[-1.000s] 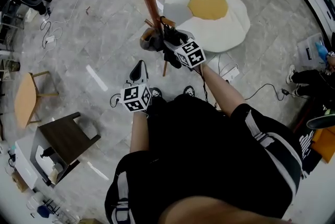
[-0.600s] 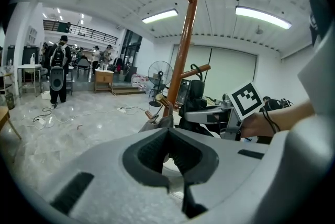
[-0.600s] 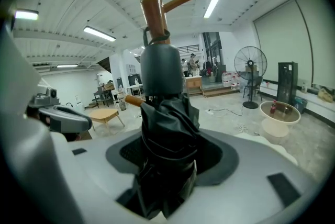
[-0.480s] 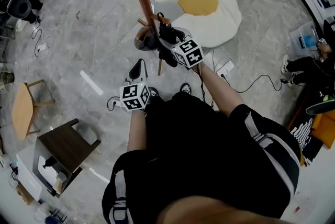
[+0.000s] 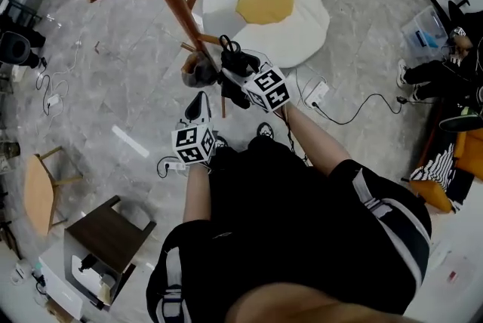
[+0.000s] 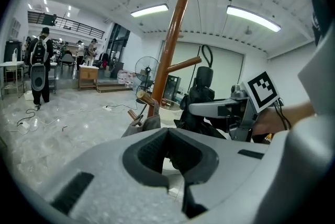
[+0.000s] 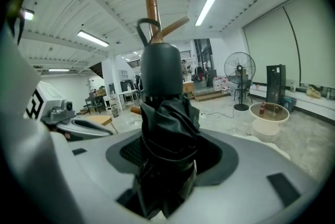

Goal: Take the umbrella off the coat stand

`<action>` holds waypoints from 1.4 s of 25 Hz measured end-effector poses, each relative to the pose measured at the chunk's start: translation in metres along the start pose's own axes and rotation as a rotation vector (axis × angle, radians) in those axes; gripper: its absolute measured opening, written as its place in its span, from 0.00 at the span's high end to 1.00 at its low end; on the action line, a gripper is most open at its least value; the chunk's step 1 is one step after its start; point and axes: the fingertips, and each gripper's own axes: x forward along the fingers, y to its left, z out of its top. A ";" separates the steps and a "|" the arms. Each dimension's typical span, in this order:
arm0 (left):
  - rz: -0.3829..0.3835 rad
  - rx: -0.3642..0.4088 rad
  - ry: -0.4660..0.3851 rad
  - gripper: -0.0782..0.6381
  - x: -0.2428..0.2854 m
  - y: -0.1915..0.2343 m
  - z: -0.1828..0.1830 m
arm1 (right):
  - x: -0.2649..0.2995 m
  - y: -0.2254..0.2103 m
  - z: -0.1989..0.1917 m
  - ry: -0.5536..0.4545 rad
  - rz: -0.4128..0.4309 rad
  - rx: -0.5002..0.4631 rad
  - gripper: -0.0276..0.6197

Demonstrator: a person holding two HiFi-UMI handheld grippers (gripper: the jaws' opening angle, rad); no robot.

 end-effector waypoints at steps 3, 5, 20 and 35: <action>-0.037 0.017 0.012 0.89 0.012 -0.005 0.003 | -0.011 -0.004 -0.001 -0.010 -0.029 0.012 0.58; -0.062 0.030 0.019 0.89 0.019 -0.010 0.006 | -0.019 -0.008 -0.001 -0.015 -0.051 0.019 0.58; -0.330 0.150 0.112 0.89 0.071 -0.089 -0.002 | -0.124 -0.066 -0.049 -0.040 -0.383 0.167 0.58; -0.601 0.259 0.228 0.89 0.098 -0.193 -0.037 | -0.246 -0.081 -0.138 -0.026 -0.724 0.392 0.58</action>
